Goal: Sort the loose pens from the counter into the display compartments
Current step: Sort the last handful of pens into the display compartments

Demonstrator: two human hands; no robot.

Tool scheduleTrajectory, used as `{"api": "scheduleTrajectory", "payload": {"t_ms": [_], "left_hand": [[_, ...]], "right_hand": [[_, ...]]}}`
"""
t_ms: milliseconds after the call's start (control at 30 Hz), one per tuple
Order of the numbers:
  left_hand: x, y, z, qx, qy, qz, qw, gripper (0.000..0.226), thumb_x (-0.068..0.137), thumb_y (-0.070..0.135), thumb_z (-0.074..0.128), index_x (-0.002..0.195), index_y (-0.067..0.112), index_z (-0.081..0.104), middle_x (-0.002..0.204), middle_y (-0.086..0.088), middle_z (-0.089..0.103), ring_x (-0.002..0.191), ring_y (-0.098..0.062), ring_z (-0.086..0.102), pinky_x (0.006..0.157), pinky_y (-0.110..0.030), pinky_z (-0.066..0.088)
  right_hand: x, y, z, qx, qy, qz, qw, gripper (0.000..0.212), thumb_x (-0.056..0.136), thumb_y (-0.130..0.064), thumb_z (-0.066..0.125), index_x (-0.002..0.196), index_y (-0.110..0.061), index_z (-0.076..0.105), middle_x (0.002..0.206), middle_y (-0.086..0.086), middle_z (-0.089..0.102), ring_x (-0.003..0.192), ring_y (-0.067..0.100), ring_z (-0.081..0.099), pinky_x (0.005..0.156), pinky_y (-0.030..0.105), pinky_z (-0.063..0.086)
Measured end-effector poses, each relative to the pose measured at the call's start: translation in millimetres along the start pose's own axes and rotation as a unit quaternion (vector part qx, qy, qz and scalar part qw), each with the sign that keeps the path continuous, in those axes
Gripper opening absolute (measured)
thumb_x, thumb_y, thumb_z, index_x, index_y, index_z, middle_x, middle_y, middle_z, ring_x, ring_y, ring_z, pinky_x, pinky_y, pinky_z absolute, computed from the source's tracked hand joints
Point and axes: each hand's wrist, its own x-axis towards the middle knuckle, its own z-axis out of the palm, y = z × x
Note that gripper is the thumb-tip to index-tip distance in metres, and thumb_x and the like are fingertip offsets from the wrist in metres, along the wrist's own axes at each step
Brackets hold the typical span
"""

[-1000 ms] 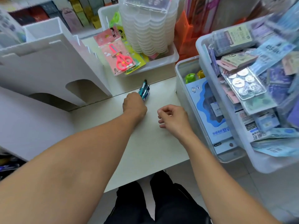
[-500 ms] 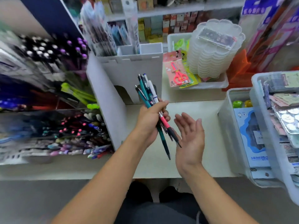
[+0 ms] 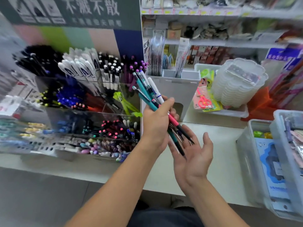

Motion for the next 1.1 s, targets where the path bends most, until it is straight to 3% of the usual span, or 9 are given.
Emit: {"api": "scheduleTrajectory", "payload": {"t_ms": [200,300,367,467,567,633,733,900,1100], "left_hand": [[-7,1,-1,0.037,-0.035,-0.001,0.999,0.022,0.094,0.004,0.065,0.081,0.018,0.054,0.056,0.002,0.051,0.052,-0.014,0.049,0.056,-0.026,0.044],[-4,10,-3,0.024,-0.055,0.007,0.998,0.021,0.096,0.001,0.061,0.084,0.017,0.052,0.06,0.0,0.046,0.049,-0.014,0.044,0.051,-0.027,0.039],[0,20,-9,0.091,-0.087,0.027,0.992,0.018,0.095,0.0,0.061,0.088,0.013,0.051,0.061,-0.001,0.042,0.046,-0.014,0.04,0.046,-0.025,0.037],[6,34,-24,0.32,-0.173,0.072,0.929,0.013,0.091,0.006,0.069,0.09,0.01,0.057,0.059,0.003,0.046,0.047,-0.015,0.043,0.047,-0.028,0.038],[0,42,-30,0.461,-0.2,0.13,0.855,0.028,0.087,0.008,0.074,0.078,0.029,0.056,0.053,0.018,0.051,0.049,-0.005,0.046,0.052,-0.024,0.041],[-5,46,-34,0.433,-0.186,0.129,0.873,0.031,0.084,0.006,0.077,0.076,0.028,0.057,0.052,0.018,0.051,0.048,-0.003,0.045,0.05,-0.022,0.04],[-9,55,-49,0.36,-0.161,0.101,0.913,0.027,0.08,0.005,0.082,0.079,0.019,0.059,0.054,0.008,0.048,0.048,-0.011,0.041,0.046,-0.026,0.037],[-18,73,-72,0.282,-0.154,0.06,0.945,0.024,0.066,0.025,0.091,0.077,0.022,0.069,0.059,-0.003,0.048,0.049,-0.013,0.036,0.044,-0.025,0.031],[-16,88,-116,0.149,-0.105,0.035,0.983,0.04,0.085,0.042,0.073,0.099,0.007,0.059,0.071,-0.006,0.041,0.052,-0.014,0.038,0.044,-0.022,0.035]], "right_hand": [[4,-11,21,-0.018,-0.024,-0.04,0.999,0.058,0.102,-0.052,0.036,0.127,-0.007,0.064,0.118,0.015,0.073,0.115,0.032,0.068,0.106,0.047,0.048],[7,-26,10,-0.153,-0.088,-0.034,0.984,0.061,0.1,-0.056,0.035,0.129,-0.01,0.062,0.119,0.012,0.073,0.117,0.031,0.067,0.106,0.047,0.048],[10,-46,3,-0.262,-0.115,-0.069,0.956,0.059,0.094,-0.059,0.046,0.125,-0.013,0.064,0.115,0.012,0.074,0.113,0.03,0.068,0.104,0.048,0.048],[13,-72,16,-0.356,-0.154,-0.187,0.902,0.055,0.076,-0.056,0.064,0.118,-0.02,0.066,0.094,0.006,0.072,0.082,0.019,0.066,0.077,0.034,0.053],[15,-79,49,-0.452,-0.179,-0.294,0.823,0.036,0.073,-0.043,0.082,0.098,-0.02,0.07,0.068,0.005,0.062,0.06,0.017,0.055,0.057,0.029,0.045],[15,-76,68,-0.47,-0.203,-0.304,0.804,0.018,0.079,-0.025,0.086,0.086,-0.015,0.073,0.069,0.008,0.071,0.056,0.019,0.063,0.052,0.029,0.049],[14,-64,84,-0.439,-0.235,-0.259,0.827,0.009,0.086,-0.01,0.079,0.087,-0.002,0.075,0.068,0.014,0.071,0.049,0.012,0.058,0.046,0.023,0.046],[15,-40,101,-0.431,-0.244,-0.21,0.843,0.009,0.092,-0.008,0.072,0.083,-0.005,0.073,0.056,-0.005,0.061,0.05,0.008,0.053,0.048,0.022,0.045],[2,-9,133,-0.391,-0.332,-0.159,0.844,0.024,0.096,0.003,0.062,0.117,-0.007,0.067,0.081,0.013,0.071,0.069,0.011,0.063,0.061,0.021,0.053]]}}
